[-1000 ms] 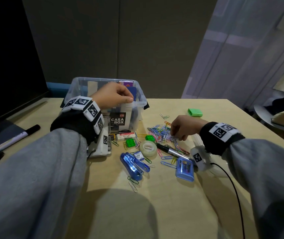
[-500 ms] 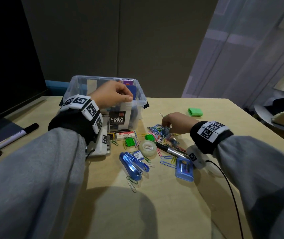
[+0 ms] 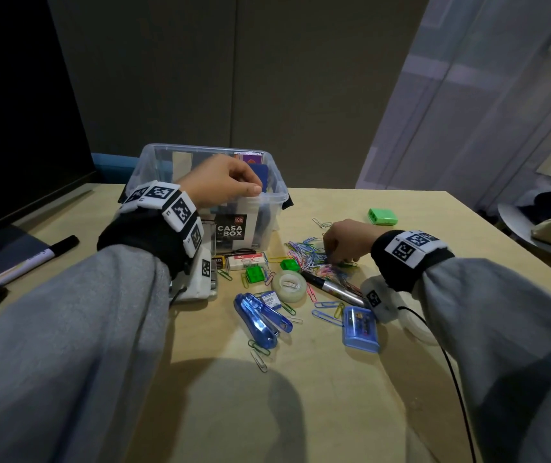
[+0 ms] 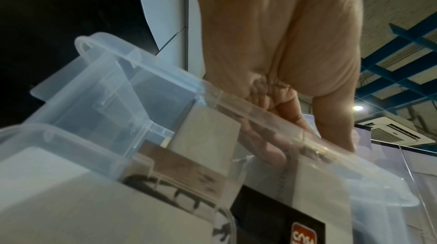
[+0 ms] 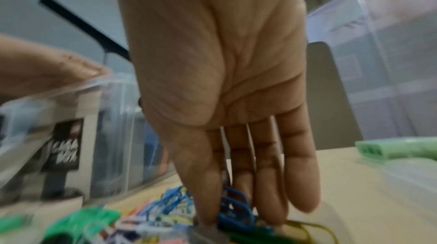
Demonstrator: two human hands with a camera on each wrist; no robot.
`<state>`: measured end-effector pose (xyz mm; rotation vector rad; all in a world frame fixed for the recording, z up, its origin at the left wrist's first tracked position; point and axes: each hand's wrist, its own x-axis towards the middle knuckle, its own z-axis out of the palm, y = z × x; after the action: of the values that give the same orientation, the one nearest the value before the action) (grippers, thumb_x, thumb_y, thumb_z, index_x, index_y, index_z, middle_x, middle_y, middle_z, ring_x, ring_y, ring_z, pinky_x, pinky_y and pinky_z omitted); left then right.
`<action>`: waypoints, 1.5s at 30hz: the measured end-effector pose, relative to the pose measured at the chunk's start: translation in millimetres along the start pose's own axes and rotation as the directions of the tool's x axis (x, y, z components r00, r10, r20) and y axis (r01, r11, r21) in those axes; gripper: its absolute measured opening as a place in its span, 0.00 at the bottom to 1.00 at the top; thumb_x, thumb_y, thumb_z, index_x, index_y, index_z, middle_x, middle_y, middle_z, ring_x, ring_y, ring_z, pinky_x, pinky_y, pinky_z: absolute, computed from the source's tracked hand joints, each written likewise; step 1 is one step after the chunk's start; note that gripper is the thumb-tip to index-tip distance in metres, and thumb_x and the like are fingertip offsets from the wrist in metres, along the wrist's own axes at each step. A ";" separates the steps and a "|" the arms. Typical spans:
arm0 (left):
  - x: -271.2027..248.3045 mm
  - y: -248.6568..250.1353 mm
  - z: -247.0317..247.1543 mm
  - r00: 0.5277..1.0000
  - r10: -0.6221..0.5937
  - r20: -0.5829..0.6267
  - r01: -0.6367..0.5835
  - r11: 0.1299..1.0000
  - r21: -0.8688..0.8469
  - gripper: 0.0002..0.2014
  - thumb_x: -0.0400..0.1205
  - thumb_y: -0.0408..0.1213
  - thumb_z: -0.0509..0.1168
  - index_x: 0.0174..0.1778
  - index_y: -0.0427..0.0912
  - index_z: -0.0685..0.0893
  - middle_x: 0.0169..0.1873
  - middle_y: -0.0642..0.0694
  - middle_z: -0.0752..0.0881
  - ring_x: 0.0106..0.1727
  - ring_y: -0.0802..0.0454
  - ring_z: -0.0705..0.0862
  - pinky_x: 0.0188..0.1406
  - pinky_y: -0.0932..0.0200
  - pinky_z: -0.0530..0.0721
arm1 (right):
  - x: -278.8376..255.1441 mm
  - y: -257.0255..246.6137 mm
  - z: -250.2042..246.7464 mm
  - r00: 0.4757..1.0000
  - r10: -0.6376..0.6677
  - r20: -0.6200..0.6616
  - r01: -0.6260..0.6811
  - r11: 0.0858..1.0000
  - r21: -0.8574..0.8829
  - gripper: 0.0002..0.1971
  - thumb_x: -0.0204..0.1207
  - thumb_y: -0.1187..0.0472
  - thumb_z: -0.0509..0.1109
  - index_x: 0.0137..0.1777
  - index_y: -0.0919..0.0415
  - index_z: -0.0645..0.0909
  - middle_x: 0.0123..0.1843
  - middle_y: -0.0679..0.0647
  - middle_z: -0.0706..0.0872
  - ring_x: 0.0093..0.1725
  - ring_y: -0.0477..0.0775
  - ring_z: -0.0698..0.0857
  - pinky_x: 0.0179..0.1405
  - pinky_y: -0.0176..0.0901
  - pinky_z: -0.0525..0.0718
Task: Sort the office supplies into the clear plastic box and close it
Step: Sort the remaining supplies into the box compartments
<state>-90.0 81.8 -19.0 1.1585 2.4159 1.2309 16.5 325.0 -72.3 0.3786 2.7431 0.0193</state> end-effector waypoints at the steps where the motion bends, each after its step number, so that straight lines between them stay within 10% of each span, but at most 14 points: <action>1: -0.3 0.2 -0.1 1.000 0.001 0.000 -0.001 1.000 0.001 0.07 0.82 0.37 0.68 0.55 0.43 0.86 0.50 0.49 0.86 0.55 0.53 0.83 0.51 0.64 0.80 | -1.6 3.3 -0.5 1.000 0.005 0.022 -0.006 0.998 0.058 0.05 0.76 0.60 0.75 0.43 0.58 0.82 0.44 0.58 0.89 0.36 0.54 0.85 0.33 0.40 0.84; 8: -1.3 2.0 -0.3 1.000 -0.001 0.009 0.001 1.000 0.005 0.09 0.83 0.37 0.67 0.57 0.41 0.86 0.53 0.46 0.86 0.58 0.51 0.83 0.52 0.62 0.80 | -10.8 25.9 -4.9 0.999 0.054 0.002 -0.053 0.969 0.241 0.08 0.78 0.64 0.71 0.38 0.59 0.79 0.37 0.57 0.86 0.34 0.51 0.84 0.30 0.38 0.83; 13: -1.7 3.1 0.5 1.000 -0.007 0.005 0.007 1.000 0.007 0.08 0.83 0.37 0.67 0.57 0.42 0.85 0.53 0.46 0.86 0.57 0.51 0.83 0.51 0.64 0.80 | -14.4 21.3 -3.2 0.993 0.092 -0.069 -0.087 0.994 0.061 0.09 0.74 0.59 0.77 0.52 0.60 0.84 0.45 0.54 0.86 0.42 0.53 0.83 0.41 0.43 0.84; 17: -1.5 2.4 0.3 1.000 -0.010 0.004 0.010 1.000 0.004 0.08 0.83 0.37 0.68 0.56 0.42 0.86 0.53 0.46 0.87 0.58 0.50 0.83 0.53 0.62 0.81 | -12.6 0.7 0.8 0.972 -0.161 -0.170 0.159 0.987 -0.027 0.09 0.72 0.62 0.77 0.51 0.59 0.85 0.48 0.52 0.85 0.47 0.53 0.82 0.45 0.41 0.79; 24: -1.4 2.0 0.4 1.000 -0.014 -0.005 0.014 1.000 -0.005 0.08 0.82 0.36 0.68 0.56 0.42 0.86 0.52 0.47 0.86 0.58 0.52 0.83 0.50 0.66 0.80 | -7.1 -23.4 2.1 0.986 -0.167 0.027 0.169 0.960 -0.225 0.19 0.68 0.60 0.80 0.59 0.60 0.83 0.54 0.56 0.87 0.52 0.58 0.83 0.45 0.44 0.79; 35: -1.8 2.2 0.0 1.000 -0.015 -0.004 0.015 1.000 -0.019 0.08 0.82 0.36 0.68 0.56 0.42 0.86 0.53 0.46 0.86 0.58 0.51 0.83 0.52 0.62 0.81 | -14.9 -6.9 3.2 0.984 -0.173 -0.052 0.175 0.984 0.036 0.11 0.72 0.60 0.77 0.44 0.58 0.75 0.37 0.48 0.78 0.37 0.51 0.75 0.31 0.41 0.69; 45: -2.0 2.9 0.6 1.000 -0.019 0.004 0.019 1.000 -0.014 0.07 0.82 0.37 0.68 0.55 0.44 0.85 0.52 0.47 0.86 0.57 0.52 0.83 0.53 0.61 0.81 | -25.3 7.1 -13.9 0.986 -0.159 -0.047 0.162 0.874 0.457 0.12 0.77 0.71 0.72 0.57 0.59 0.82 0.37 0.51 0.88 0.34 0.50 0.84 0.38 0.38 0.84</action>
<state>-86.7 81.8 -17.5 1.1306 2.4057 1.2375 36.0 325.6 -49.9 0.2684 2.7549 -0.6870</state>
